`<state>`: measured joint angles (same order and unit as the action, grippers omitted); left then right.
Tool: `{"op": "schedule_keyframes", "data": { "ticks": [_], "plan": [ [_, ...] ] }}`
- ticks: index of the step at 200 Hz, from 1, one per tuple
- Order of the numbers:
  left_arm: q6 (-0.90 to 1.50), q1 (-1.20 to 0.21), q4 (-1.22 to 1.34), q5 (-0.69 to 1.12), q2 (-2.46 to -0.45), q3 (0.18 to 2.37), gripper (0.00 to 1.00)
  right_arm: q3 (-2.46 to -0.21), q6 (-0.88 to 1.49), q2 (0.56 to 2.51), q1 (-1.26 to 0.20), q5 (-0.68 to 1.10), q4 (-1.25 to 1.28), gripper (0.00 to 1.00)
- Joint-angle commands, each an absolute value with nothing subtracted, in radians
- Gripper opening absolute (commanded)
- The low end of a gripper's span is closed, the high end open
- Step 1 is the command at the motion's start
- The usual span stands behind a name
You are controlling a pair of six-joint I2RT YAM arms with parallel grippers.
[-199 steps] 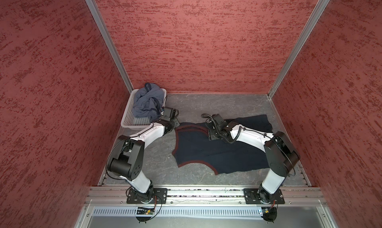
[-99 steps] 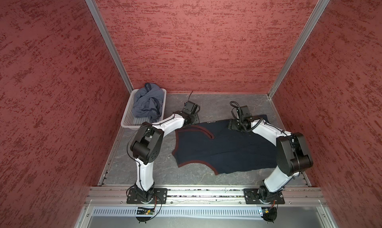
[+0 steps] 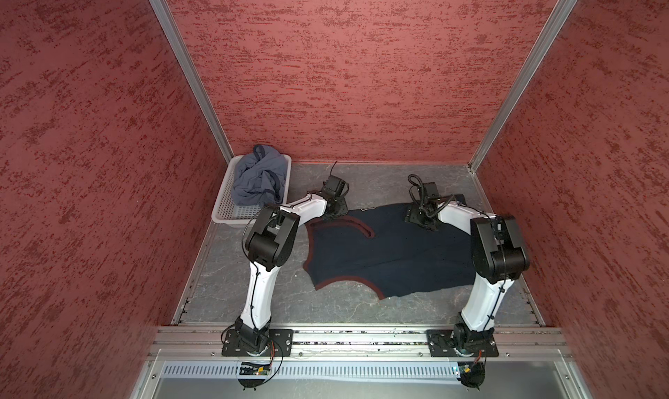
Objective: Fold and stack tank tops
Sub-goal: Move the tank top to the top-center of the table.
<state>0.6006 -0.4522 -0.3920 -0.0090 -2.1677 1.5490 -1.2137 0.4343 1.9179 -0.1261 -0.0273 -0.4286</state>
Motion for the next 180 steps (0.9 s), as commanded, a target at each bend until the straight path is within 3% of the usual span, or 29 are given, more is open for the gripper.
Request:
{"op": "schedule_keyframes", "data": {
  "ticks": [1,69,105,133,180],
  "plan": [
    [0.576,-0.406,-0.378,0.012,-2.26,1.598,0.46,-1.261,0.464,2.002,-0.104,0.002,-0.41,0.81],
    [0.539,-0.352,-0.473,0.099,-2.388,1.898,0.46,-1.439,0.499,2.082,-0.103,0.075,-0.43,0.81],
    [0.54,-0.342,-0.618,0.12,-2.256,1.934,0.61,-1.374,0.473,1.918,-0.105,0.029,-0.46,0.84],
    [0.547,-0.361,-0.645,0.109,-2.027,1.742,0.64,-1.225,0.465,1.728,-0.135,0.058,-0.455,0.84],
    [0.641,-0.396,-0.547,0.058,-1.607,1.149,0.64,-0.958,0.51,1.482,-0.222,0.0,-0.518,0.83]
  ]
}}
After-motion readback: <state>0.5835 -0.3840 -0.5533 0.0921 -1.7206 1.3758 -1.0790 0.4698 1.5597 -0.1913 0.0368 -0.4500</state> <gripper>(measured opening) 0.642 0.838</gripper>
